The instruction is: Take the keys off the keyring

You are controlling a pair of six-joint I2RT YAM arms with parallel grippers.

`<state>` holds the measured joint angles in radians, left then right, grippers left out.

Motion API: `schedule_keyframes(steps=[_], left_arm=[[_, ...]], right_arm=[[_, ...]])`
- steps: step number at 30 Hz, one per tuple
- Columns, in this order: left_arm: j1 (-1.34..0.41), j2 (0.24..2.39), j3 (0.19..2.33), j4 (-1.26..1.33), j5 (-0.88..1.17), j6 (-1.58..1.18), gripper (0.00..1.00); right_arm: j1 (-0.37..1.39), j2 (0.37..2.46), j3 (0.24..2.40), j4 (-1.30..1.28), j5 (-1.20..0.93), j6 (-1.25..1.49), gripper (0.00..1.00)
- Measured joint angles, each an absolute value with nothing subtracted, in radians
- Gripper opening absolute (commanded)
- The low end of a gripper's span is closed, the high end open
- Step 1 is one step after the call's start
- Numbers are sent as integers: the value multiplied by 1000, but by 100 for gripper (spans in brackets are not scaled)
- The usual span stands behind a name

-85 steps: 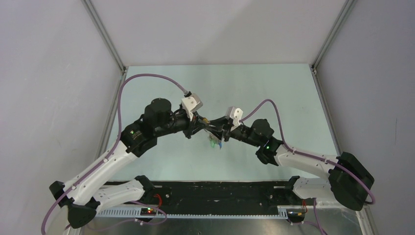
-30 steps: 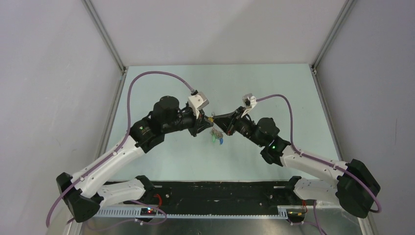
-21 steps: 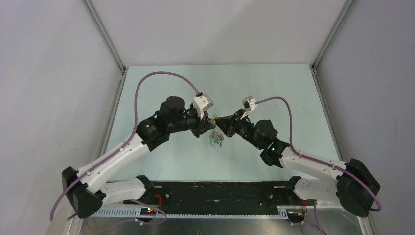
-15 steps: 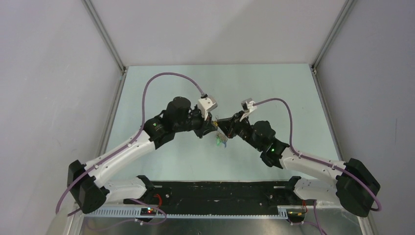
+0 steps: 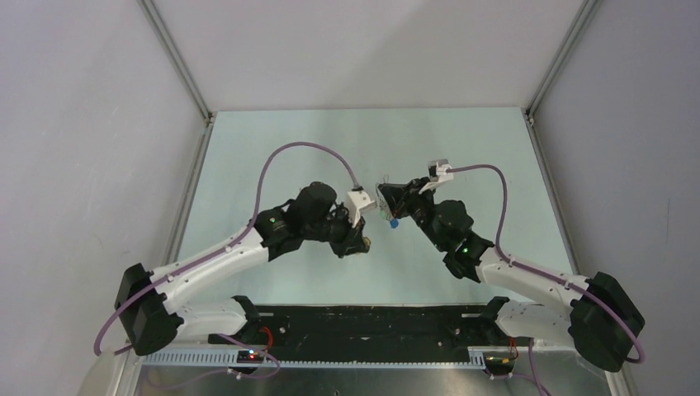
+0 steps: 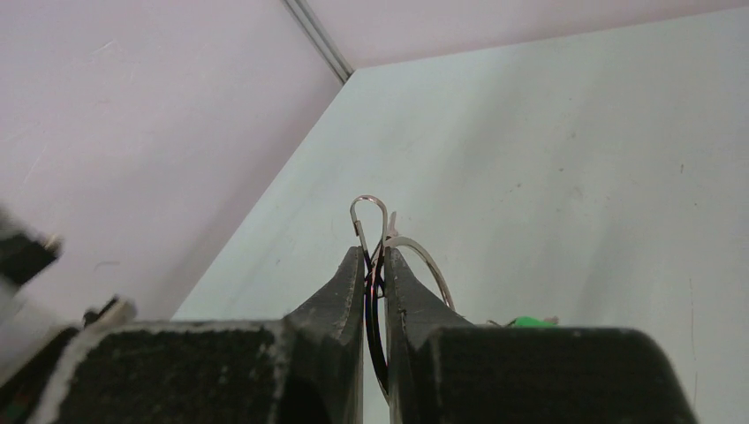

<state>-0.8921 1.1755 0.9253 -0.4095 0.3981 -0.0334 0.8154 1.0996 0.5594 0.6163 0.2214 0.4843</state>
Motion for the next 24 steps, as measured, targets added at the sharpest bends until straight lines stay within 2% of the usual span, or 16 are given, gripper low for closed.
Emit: schedule_keyframes(steps=[4, 11, 17, 19, 20, 21, 22, 24], left_arm=[[-775, 1163, 888, -356, 345, -120, 0], [-434, 1191, 802, -245, 152, -247, 3], [-305, 1321, 807, -131, 54, -267, 7], [-285, 1388, 818, -101, 36, -271, 21], [-281, 1415, 822, -90, 30, -272, 37], [-280, 1440, 825, -76, 20, -273, 47], [-279, 1463, 825, -59, 8, -274, 69], [-279, 1485, 819, -17, -7, -282, 95]], right_arm=[[817, 1065, 557, 566, 240, 449, 0], [792, 857, 526, 437, 273, 376, 0], [775, 768, 526, 356, 274, 327, 0], [769, 755, 526, 337, 273, 313, 0], [767, 751, 526, 330, 273, 310, 0], [763, 744, 525, 319, 271, 304, 0], [760, 740, 526, 309, 267, 300, 0], [753, 733, 526, 292, 255, 292, 0]])
